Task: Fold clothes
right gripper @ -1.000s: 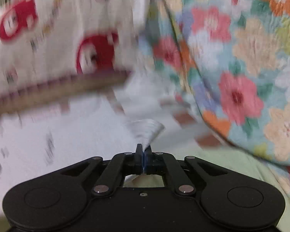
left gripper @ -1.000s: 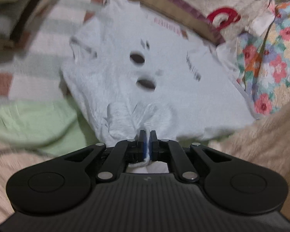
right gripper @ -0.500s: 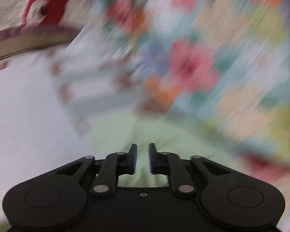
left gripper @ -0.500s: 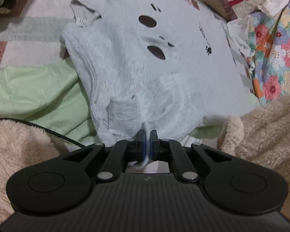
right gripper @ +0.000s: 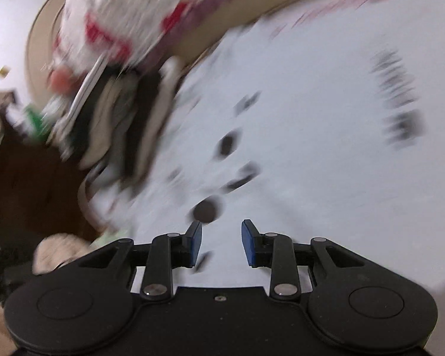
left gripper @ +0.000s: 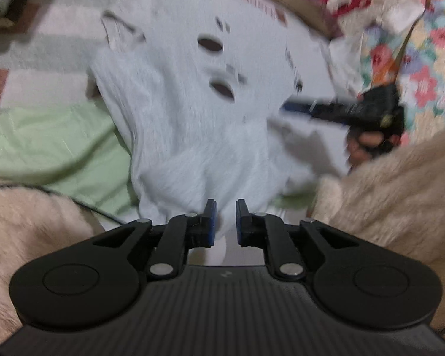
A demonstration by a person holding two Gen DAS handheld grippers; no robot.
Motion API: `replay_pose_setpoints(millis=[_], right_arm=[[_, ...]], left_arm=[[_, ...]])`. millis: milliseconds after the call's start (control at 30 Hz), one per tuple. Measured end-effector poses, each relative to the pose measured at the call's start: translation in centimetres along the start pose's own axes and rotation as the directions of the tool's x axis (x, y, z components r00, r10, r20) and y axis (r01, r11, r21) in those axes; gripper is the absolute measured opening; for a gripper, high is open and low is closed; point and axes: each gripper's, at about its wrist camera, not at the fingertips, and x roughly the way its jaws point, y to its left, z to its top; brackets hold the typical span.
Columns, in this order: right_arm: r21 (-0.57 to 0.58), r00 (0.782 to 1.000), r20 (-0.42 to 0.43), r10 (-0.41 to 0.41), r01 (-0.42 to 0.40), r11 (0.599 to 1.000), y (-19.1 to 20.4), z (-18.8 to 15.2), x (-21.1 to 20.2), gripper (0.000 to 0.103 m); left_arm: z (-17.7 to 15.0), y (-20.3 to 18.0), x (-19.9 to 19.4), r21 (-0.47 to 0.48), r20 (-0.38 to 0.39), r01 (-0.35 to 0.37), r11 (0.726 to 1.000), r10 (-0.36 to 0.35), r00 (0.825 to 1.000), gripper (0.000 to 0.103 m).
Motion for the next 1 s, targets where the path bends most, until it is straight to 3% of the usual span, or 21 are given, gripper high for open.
replay_pose_setpoints(millis=[167, 267, 333, 467, 500, 533, 600, 633, 767, 933, 1000], right_arm=[[-0.029, 0.983, -0.141, 0.114, -0.12, 0.992, 1.3, -0.5, 3.9, 0.043], [-0.034, 0.968, -0.178, 0.176, -0.185, 0.982, 1.8, -1.4, 4.5, 0.046], [-0.034, 0.963, -0.189, 0.194, -0.203, 0.979, 1.9, -2.0, 4.9, 0.06], [0.015, 0.96, -0.178, 0.215, -0.216, 0.976, 1.4, -3.1, 6.2, 0.065], [0.018, 0.959, -0.178, 0.221, -0.221, 0.975, 1.4, -3.3, 6.5, 0.059], [-0.003, 0.956, -0.186, 0.226, -0.23, 0.973, 1.6, -3.5, 6.5, 0.039], [-0.059, 0.957, -0.195, 0.216, -0.231, 0.971, 2.2, -3.7, 6.5, 0.014], [-0.077, 0.958, -0.187, 0.218, -0.235, 0.969, 2.4, -3.7, 6.2, 0.01], [-0.072, 0.954, -0.169, 0.249, -0.263, 0.962, 2.5, -3.6, 5.5, 0.009], [-0.061, 0.956, -0.162, 0.246, -0.258, 0.964, 2.4, -3.8, 5.5, 0.009], [-0.053, 0.957, -0.159, 0.244, -0.255, 0.965, 2.5, -4.0, 5.8, 0.009]], left_arm=[[1.5, 0.5, -1.0, 0.024, 0.093, -0.02, 1.0, 0.018, 0.996, 0.035], [2.7, 0.8, 0.5, 0.102, 0.074, -0.076, 0.992, 0.068, 0.995, 0.041], [3.4, 1.2, 2.0, 0.139, 0.048, -0.1, 0.985, 0.094, 0.994, 0.045], [4.8, 2.8, 5.1, 0.091, -0.021, -0.122, 0.988, 0.125, 0.992, 0.052], [5.2, 3.1, 5.5, 0.085, -0.039, -0.133, 0.987, 0.137, 0.99, 0.051], [5.6, 3.1, 5.6, 0.106, -0.036, -0.156, 0.982, 0.161, 0.986, 0.051], [6.5, 3.0, 4.9, 0.157, 0.009, -0.211, 0.965, 0.212, 0.977, 0.052], [7.1, 3.1, 4.5, 0.162, 0.032, -0.226, 0.961, 0.223, 0.974, 0.052], [9.8, 5.3, 3.8, 0.071, 0.089, -0.272, 0.96, 0.265, 0.96, 0.057], [11.3, 9.8, 6.7, -0.13, 0.027, -0.222, 0.966, 0.227, 0.974, 0.062], [11.0, 10.7, 7.8, -0.186, 0.029, -0.21, 0.96, 0.219, 0.975, 0.055]])
